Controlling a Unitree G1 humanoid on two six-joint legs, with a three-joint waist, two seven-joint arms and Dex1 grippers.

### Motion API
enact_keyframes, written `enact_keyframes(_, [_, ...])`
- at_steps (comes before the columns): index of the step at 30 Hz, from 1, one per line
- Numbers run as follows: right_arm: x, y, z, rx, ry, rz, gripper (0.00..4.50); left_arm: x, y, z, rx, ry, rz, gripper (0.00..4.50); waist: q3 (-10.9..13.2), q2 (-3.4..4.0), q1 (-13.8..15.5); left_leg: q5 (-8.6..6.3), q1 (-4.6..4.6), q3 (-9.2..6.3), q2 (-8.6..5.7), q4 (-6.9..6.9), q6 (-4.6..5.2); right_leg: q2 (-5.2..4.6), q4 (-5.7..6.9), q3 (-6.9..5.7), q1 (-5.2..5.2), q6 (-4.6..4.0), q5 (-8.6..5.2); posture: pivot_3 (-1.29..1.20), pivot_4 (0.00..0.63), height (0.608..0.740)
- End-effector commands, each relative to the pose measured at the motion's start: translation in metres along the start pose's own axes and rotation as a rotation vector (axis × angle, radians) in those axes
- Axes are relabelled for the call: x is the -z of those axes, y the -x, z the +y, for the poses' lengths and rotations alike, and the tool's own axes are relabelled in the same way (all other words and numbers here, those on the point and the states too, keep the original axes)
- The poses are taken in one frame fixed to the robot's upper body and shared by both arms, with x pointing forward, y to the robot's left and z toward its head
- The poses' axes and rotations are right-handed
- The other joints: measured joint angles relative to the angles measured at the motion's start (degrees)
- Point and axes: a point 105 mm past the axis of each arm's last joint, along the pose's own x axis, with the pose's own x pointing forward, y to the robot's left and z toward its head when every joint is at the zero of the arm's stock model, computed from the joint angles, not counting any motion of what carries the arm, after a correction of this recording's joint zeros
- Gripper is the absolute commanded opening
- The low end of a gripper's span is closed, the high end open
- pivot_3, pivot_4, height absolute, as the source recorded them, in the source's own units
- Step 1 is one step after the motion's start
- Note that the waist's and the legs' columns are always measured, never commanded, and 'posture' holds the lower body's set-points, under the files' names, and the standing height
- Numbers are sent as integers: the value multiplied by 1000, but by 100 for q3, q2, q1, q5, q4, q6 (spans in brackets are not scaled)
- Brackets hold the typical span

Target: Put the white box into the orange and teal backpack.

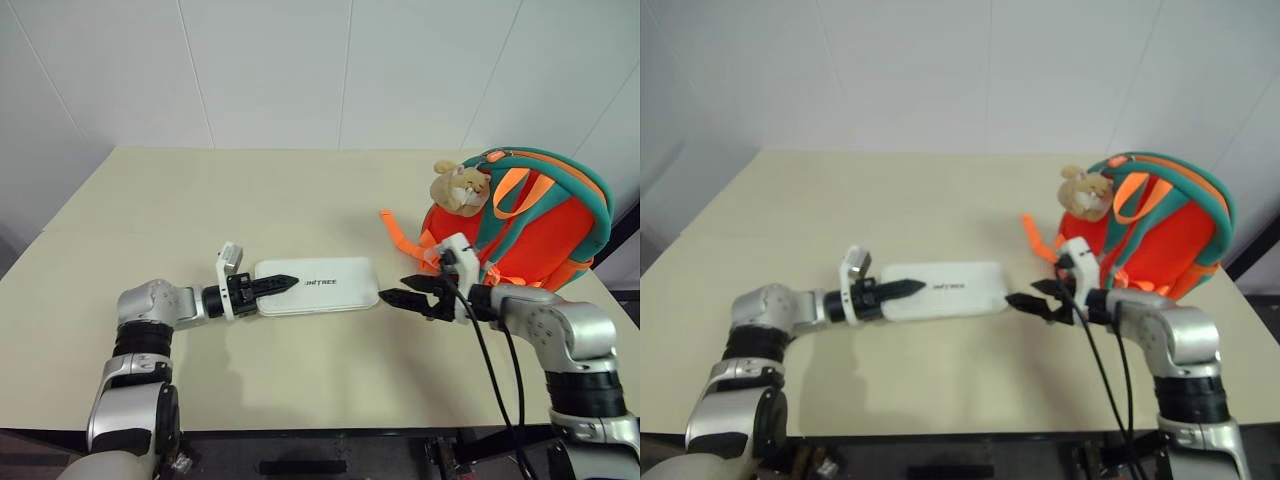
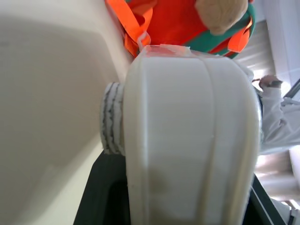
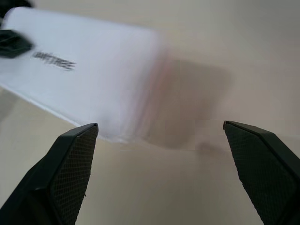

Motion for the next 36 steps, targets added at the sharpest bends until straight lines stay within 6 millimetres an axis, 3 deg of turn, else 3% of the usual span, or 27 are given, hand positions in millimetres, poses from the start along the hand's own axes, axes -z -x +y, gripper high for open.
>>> enact_keyframes(1, [-29,32,-13,151,53,-176,4500,-15,16,-26,80,-143,-57,1272,0,0,-8,0,0,0,0,0,0,0,1,0,0,0,0,0,150,740])
enact_keyframes(9, [-45,96,-10,405,119,-383,4500,-24,52,-27,40,-275,-142,1272,0,0,-4,0,5,0,1,0,0,0,4,0,2,-5,-3,0,150,740])
enact_keyframes(13, [-42,109,-19,496,141,-381,4500,-23,51,-24,35,-285,-148,1272,0,-2,11,0,5,1,0,2,0,-2,3,0,5,-7,-4,0,150,740])
enact_keyframes(17, [-46,105,-35,532,160,-381,4500,-20,41,-24,50,-297,-125,1272,-1,-2,-1,0,6,1,-2,6,0,-3,2,0,7,-7,-3,0,150,740])
enact_keyframes(27, [-61,64,-74,513,105,-457,4500,-12,32,-29,88,-306,-131,1272,-1,-2,-21,-1,10,4,1,-2,1,-2,3,0,5,-9,-5,0,150,740])
enact_keyframes(35, [-73,31,-66,392,46,-518,4500,-12,46,-30,55,-318,-189,1272,-1,-2,-32,0,10,4,3,2,0,-2,6,0,5,-9,-5,0,150,740])
enact_keyframes(36, [-74,27,-65,378,40,-526,4134,-12,47,-29,49,-320,-196,1272,-1,-2,-33,0,11,4,3,4,0,-2,7,0,6,-9,-5,0,150,740])
